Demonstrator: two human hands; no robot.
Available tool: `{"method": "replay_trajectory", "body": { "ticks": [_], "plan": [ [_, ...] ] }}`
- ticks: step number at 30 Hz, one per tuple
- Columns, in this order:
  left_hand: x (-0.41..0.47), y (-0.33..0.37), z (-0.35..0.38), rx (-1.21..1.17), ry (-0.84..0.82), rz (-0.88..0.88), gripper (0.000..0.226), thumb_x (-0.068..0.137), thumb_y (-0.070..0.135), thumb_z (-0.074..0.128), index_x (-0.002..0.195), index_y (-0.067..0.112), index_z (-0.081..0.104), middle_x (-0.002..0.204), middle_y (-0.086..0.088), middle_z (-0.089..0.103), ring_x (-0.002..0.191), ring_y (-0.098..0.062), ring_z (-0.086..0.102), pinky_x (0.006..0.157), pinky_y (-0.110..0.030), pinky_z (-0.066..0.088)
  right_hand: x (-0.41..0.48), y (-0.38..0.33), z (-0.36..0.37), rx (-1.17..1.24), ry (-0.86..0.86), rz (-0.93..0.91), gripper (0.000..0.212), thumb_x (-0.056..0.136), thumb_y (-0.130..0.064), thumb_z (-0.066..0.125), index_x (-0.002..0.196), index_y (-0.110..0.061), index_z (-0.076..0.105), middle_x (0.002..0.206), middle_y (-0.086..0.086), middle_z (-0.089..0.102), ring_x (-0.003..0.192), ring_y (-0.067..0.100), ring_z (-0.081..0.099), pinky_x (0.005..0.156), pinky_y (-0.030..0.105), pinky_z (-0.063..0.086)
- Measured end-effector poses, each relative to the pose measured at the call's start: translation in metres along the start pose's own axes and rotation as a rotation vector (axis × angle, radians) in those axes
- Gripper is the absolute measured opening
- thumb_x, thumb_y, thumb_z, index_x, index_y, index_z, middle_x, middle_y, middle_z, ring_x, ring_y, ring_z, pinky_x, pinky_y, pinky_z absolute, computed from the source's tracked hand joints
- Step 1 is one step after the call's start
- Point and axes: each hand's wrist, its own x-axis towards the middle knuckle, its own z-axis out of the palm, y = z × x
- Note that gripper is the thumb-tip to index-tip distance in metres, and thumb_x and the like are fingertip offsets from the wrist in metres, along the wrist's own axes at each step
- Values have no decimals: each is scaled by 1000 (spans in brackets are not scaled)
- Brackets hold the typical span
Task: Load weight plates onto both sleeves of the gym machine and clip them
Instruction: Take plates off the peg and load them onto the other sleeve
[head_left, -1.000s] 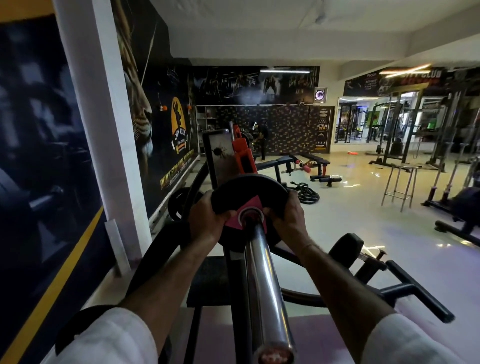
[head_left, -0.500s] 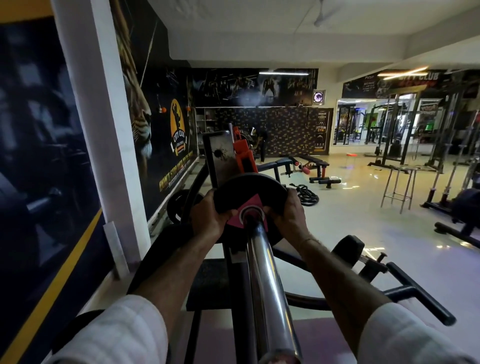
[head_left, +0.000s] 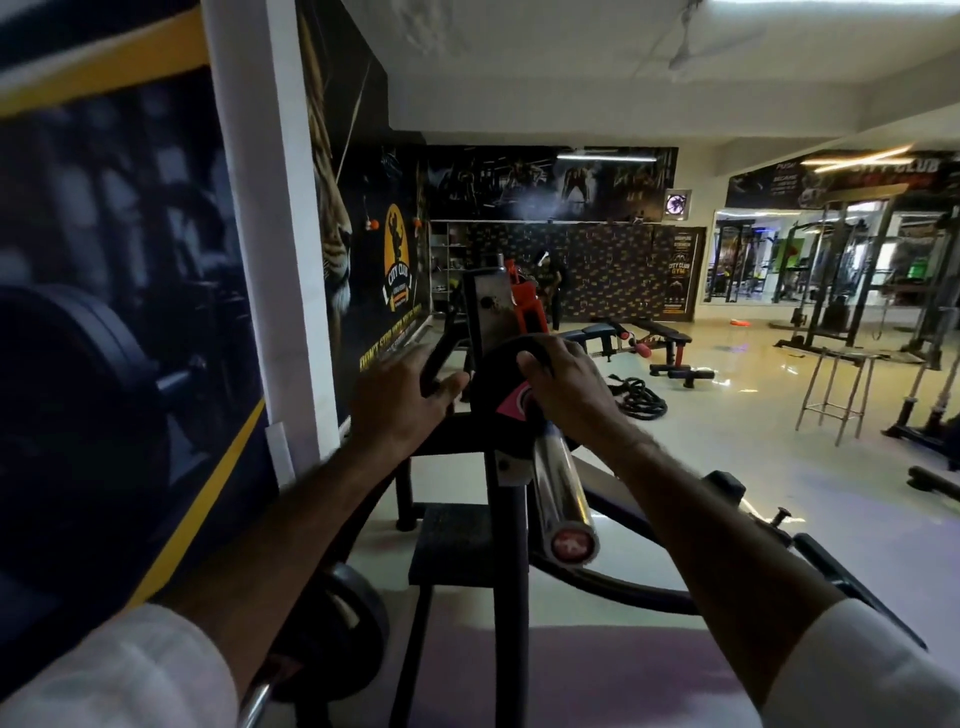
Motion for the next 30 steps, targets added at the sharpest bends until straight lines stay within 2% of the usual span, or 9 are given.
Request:
{"method": "replay_trajectory", "body": {
  "ticks": [5,10,12,16,20,22,26,28,30],
  "plan": [
    [-30,-47,-43,13,23,-17,66,88,59,62,137,17,58,136,-7,63,125,-27,58,101,-39,48,-26,-61,31,0,-50,-20,49,103,-52,40,147,-30,43,148,6,48,134,27,47,100,41,43],
    [-67,-121,-76,82,12,-40,67,88,65,52,132,15,61,128,-8,68,119,-30,62,98,-41,51,-63,-105,108,12,-58,-39,47,105,-51,38,146,-30,43,149,3,47,133,26,46,88,33,34],
    [-86,-157,-85,83,-22,-63,72,86,68,46,132,14,60,127,-9,68,119,-31,61,97,-41,50,-83,-120,151,28,-59,-40,47,105,-51,38,146,-30,45,149,2,47,134,25,45,88,32,35],
    [-131,-244,-101,96,-85,-112,65,89,62,53,133,15,59,127,-8,67,118,-28,61,96,-37,49,-127,-156,244,37,-70,-5,48,105,-49,39,147,-26,46,149,4,47,133,26,46,94,38,43],
    [-176,-327,-103,107,-183,-151,57,90,62,55,126,18,61,111,-3,71,105,-27,64,81,-37,50,-162,-181,326,30,-144,69,46,105,-49,39,144,-25,47,146,5,48,132,28,48,96,41,44],
    [-193,-357,-102,101,-225,-193,54,92,59,54,131,22,59,122,0,69,114,-26,61,84,-37,49,-172,-186,357,46,-163,93,43,105,-47,40,140,-24,49,143,8,50,130,31,49,96,42,44],
    [-209,-409,-86,60,-337,-258,65,94,58,53,143,15,51,140,-5,59,131,-26,53,103,-38,46,-179,-184,407,36,-169,154,40,105,-42,42,140,-23,49,141,8,51,129,30,48,92,37,43],
    [-209,-430,-73,14,-371,-289,67,94,58,53,144,14,50,140,-7,60,131,-28,52,103,-39,45,-179,-177,433,44,-195,161,44,104,-46,41,142,-25,46,143,7,51,131,30,49,99,45,49],
    [-208,-450,-59,8,-411,-331,70,94,61,50,147,15,46,143,-6,57,134,-29,50,102,-41,44,-177,-165,462,59,-221,194,51,100,-55,37,146,-32,41,144,5,50,130,30,52,97,52,53]
  ]
}}
